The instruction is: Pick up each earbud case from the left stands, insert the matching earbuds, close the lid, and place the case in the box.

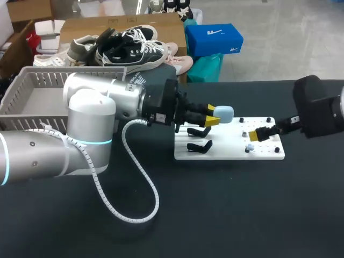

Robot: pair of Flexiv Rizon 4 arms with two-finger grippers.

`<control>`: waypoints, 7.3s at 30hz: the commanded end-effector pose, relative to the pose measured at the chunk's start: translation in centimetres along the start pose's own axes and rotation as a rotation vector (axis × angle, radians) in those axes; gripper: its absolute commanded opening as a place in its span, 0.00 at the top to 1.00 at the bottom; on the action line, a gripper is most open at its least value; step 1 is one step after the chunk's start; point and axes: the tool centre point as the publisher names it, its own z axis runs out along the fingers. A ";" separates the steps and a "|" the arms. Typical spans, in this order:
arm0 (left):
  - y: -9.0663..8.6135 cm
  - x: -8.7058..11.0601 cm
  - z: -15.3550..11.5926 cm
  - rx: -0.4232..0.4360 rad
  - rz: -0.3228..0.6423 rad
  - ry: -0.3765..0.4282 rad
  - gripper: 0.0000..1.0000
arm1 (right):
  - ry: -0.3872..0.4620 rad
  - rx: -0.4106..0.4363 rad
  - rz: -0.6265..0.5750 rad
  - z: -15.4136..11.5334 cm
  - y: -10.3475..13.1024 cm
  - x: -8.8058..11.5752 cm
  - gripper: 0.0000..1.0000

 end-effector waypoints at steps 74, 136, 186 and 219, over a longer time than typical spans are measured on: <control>-0.1 0.0 0.0 -0.003 0.001 -0.001 1.00 | 0.062 0.176 0.067 7.1 -3.4 -6.1 0.00; -0.1 0.0 0.0 -0.003 0.001 -0.001 1.00 | 0.372 0.879 -0.115 6.6 -14.6 0.7 0.61; -2.3 0.0 -1.5 -0.044 0.076 0.034 1.00 | 0.382 0.762 0.016 8.2 -15.1 1.2 0.55; -2.3 0.0 -1.5 -0.044 0.076 0.034 1.00 | 0.421 0.774 0.041 9.2 -16.8 1.6 0.67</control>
